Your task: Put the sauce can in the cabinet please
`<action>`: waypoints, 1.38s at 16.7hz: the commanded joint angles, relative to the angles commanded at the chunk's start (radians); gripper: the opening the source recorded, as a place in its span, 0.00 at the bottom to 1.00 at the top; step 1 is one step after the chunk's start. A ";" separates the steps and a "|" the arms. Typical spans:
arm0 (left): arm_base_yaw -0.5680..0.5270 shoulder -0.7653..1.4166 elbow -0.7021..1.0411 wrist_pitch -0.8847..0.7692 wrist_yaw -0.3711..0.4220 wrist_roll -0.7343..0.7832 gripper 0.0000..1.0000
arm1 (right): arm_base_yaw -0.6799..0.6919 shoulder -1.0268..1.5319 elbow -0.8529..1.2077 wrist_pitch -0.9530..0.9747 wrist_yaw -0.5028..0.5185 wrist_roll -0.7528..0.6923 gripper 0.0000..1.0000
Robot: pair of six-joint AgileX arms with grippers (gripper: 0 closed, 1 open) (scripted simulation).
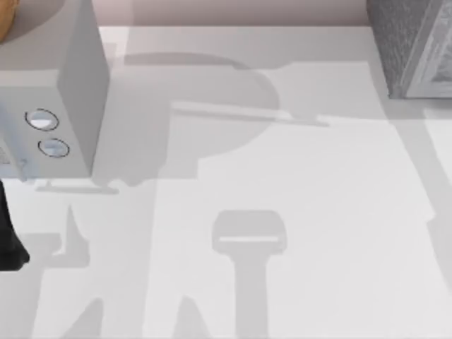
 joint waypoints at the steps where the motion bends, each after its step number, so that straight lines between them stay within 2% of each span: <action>1: 0.000 0.000 0.000 0.000 0.000 0.000 1.00 | -0.003 0.026 0.020 0.003 -0.004 -0.002 0.00; 10: 0.000 0.000 0.000 0.000 0.000 0.000 1.00 | -0.024 0.127 0.100 0.022 -0.020 -0.012 0.00; 23: 0.000 0.000 0.000 0.000 0.000 0.000 1.00 | -0.024 0.127 0.100 0.022 -0.020 -0.012 0.98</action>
